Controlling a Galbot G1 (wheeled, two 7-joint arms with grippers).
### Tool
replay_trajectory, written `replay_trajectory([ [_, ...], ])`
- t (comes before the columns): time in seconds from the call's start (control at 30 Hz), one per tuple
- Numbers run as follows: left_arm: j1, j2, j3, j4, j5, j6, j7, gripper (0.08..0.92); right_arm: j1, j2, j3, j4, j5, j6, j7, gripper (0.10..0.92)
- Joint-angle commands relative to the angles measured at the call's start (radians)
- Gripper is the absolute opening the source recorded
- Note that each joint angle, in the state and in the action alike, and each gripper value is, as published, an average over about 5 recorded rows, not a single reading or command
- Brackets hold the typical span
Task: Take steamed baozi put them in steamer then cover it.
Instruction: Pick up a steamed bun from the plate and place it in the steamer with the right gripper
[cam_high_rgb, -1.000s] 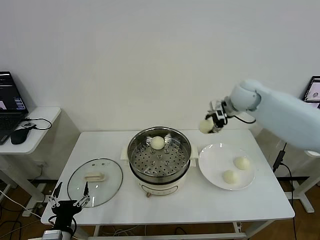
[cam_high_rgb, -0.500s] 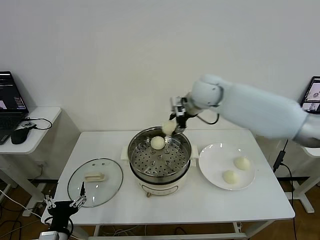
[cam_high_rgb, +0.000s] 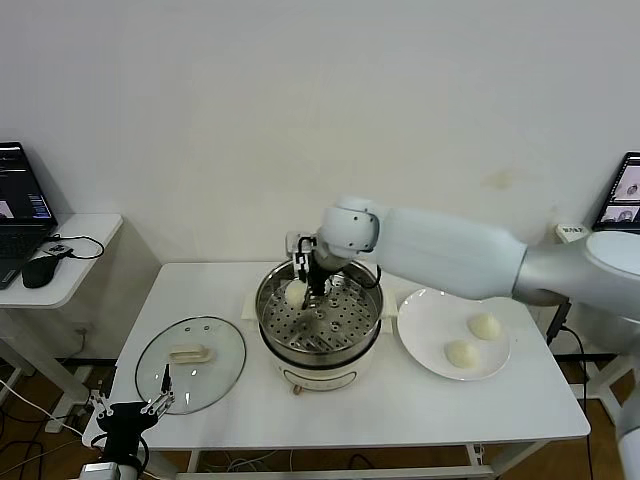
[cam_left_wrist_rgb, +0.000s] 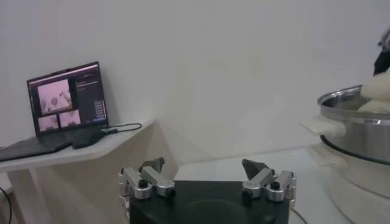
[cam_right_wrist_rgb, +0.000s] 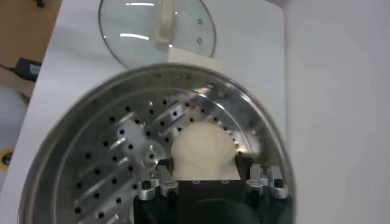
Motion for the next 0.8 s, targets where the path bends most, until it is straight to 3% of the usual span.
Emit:
replay_trajectory([
  [0.03, 0.003, 0.0, -0.001, -0.002, 0.0, -0.001, -0.001, 0.823, -0.038, 0.043, -0.007, -0.017, 0.01, -0.034, 0.026, 0.636],
  [0.43, 0.007, 0.002, -0.006, -0.017, 0.0, -0.001, -0.001, 0.823, -0.074, 0.078, 0.013, -0.084, -0.031, -0.015, 0.044, 0.642],
  [0.67, 0.005, 0.005, -0.006, -0.02, 0.0, 0.002, -0.001, 0.823, -0.043, 0.054, 0.024, -0.067, -0.047, 0.01, 0.008, 0.788],
  [0.8, 0.004, 0.007, -0.006, -0.024, 0.0, 0.003, 0.0, 0.823, 0.025, -0.014, 0.039, -0.022, -0.087, 0.081, -0.1, 0.82],
])
